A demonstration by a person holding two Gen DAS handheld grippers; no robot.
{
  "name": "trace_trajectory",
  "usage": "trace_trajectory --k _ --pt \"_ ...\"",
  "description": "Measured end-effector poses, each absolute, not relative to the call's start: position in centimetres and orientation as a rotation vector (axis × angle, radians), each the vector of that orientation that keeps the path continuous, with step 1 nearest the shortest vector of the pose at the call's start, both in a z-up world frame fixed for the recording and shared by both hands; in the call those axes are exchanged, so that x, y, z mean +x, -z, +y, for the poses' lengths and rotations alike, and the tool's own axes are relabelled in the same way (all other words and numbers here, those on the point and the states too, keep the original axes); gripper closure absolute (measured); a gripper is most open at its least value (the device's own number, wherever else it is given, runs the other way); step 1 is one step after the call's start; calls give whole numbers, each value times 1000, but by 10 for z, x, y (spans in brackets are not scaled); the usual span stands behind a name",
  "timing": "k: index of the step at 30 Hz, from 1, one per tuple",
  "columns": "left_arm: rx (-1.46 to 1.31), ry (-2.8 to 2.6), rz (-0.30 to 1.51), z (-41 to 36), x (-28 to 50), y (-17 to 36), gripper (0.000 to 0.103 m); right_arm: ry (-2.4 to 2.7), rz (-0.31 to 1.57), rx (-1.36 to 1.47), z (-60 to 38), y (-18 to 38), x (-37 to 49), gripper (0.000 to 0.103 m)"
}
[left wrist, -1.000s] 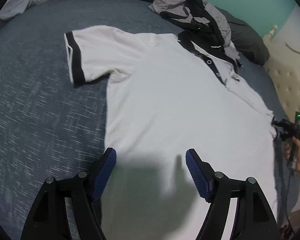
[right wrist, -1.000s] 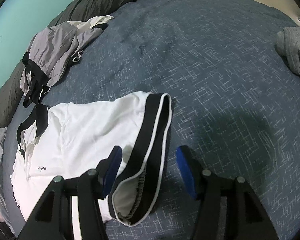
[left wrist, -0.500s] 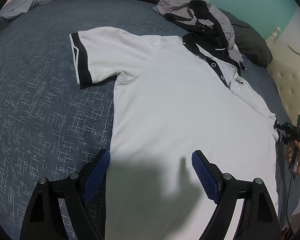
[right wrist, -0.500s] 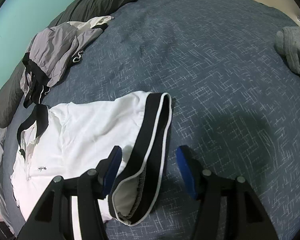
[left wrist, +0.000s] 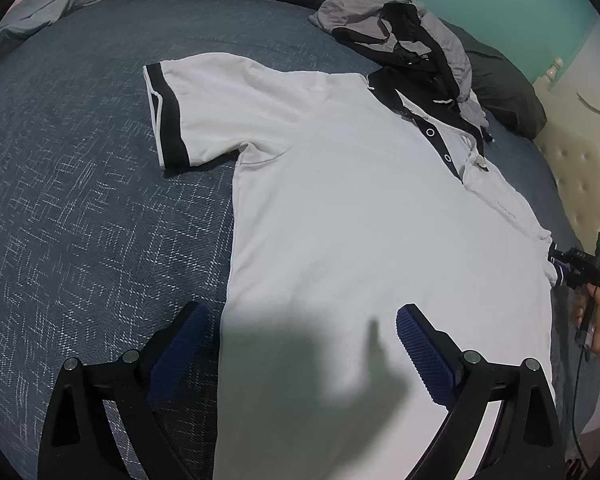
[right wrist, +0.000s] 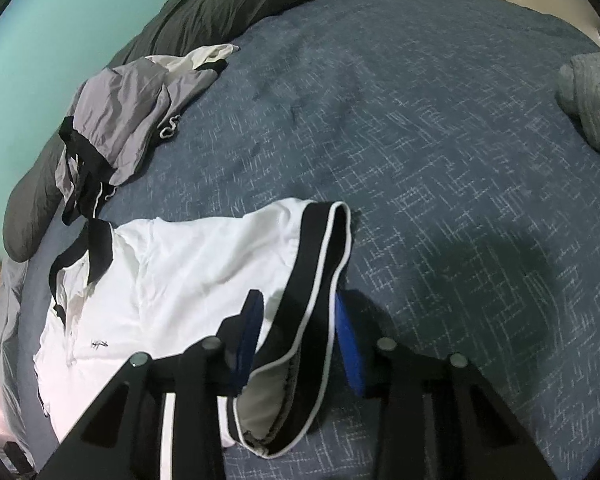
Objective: Fold clothes
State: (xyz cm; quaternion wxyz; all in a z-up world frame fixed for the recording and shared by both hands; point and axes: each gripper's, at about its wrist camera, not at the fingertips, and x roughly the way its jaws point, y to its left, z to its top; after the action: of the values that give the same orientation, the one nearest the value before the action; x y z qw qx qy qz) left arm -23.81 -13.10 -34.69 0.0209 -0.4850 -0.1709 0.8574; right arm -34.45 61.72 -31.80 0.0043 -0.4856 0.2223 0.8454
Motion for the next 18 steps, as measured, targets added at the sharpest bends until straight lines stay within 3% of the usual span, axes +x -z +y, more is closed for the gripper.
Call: trace_trajectory --k 2,5,7,18 --pt "-1507 -2659 -531 -131 -239 347 5 -2658 682 -1517 616 318 -345 72" --pt "-1509 -2658 -526 -131 -240 348 5 -2671 661 -1510 614 318 -346 90" --pt "-1510 -2658 -524 -131 -241 348 5 -2685 638 -1502 611 317 -346 95" --pt "-1506 -2650 -531 -130 -241 347 4 -2878 404 -1387 572 275 -336 98"
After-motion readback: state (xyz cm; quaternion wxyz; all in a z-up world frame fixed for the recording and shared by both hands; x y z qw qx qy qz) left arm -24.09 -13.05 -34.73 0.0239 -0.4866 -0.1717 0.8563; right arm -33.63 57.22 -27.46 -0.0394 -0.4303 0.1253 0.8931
